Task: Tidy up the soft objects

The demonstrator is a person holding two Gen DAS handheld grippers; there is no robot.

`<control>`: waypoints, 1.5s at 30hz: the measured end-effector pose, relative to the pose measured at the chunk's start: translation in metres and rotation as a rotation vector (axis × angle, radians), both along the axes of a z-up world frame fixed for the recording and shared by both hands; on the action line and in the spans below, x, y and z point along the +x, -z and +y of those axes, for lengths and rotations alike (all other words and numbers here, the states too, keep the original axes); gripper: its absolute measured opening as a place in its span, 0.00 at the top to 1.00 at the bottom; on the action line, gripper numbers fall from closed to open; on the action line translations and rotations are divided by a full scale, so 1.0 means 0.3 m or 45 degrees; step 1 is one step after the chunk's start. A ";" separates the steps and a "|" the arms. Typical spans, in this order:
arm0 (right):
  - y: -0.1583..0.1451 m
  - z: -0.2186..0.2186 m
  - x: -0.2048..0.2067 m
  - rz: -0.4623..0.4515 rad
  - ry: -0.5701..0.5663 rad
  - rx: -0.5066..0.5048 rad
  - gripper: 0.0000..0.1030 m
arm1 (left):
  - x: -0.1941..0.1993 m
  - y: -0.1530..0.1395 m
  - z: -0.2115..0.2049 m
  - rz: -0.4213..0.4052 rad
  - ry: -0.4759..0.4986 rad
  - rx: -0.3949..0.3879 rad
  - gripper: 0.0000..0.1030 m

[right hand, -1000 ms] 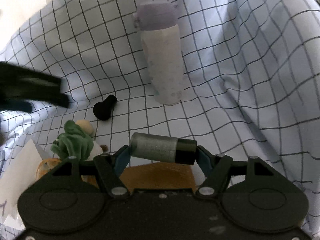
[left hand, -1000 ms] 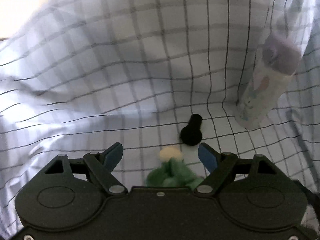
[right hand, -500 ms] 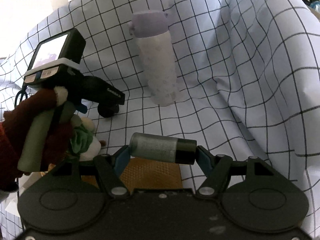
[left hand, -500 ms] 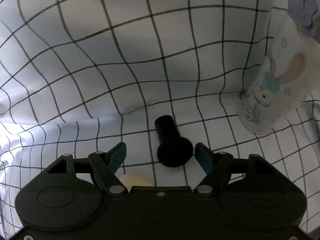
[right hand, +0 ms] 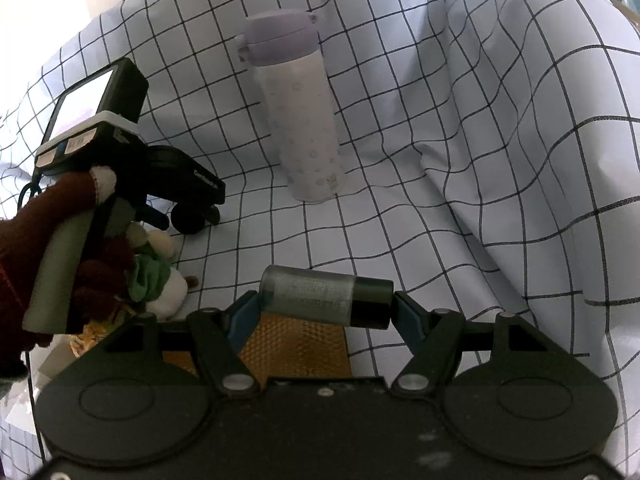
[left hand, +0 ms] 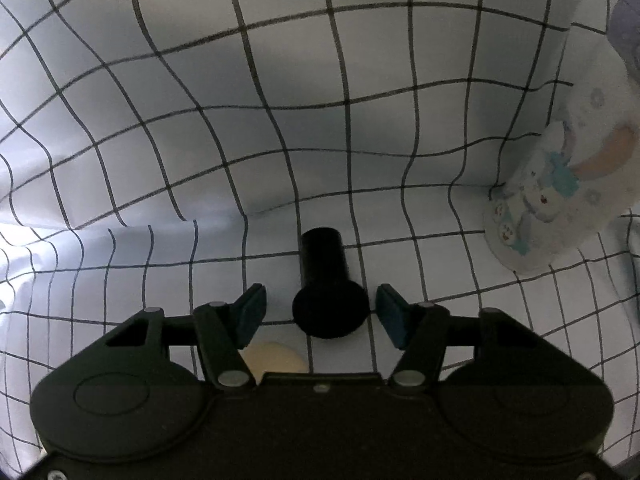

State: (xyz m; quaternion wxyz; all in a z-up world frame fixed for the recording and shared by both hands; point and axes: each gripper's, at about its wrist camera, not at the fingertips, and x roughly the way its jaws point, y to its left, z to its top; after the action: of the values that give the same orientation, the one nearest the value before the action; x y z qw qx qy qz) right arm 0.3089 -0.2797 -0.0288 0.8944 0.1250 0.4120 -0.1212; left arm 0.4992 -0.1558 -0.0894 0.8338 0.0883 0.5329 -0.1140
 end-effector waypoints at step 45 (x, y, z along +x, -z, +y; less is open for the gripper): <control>-0.018 0.906 0.533 0.043 -0.742 -0.116 0.31 | -0.492 -0.240 1.009 -0.289 -0.531 0.016 0.64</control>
State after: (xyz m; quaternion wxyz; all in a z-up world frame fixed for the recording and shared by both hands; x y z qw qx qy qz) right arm 0.4687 -0.0078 -0.0234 0.8892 -0.0410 0.4395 0.1201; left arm 0.3516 0.1468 -0.0173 0.8933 -0.0061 0.4433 0.0746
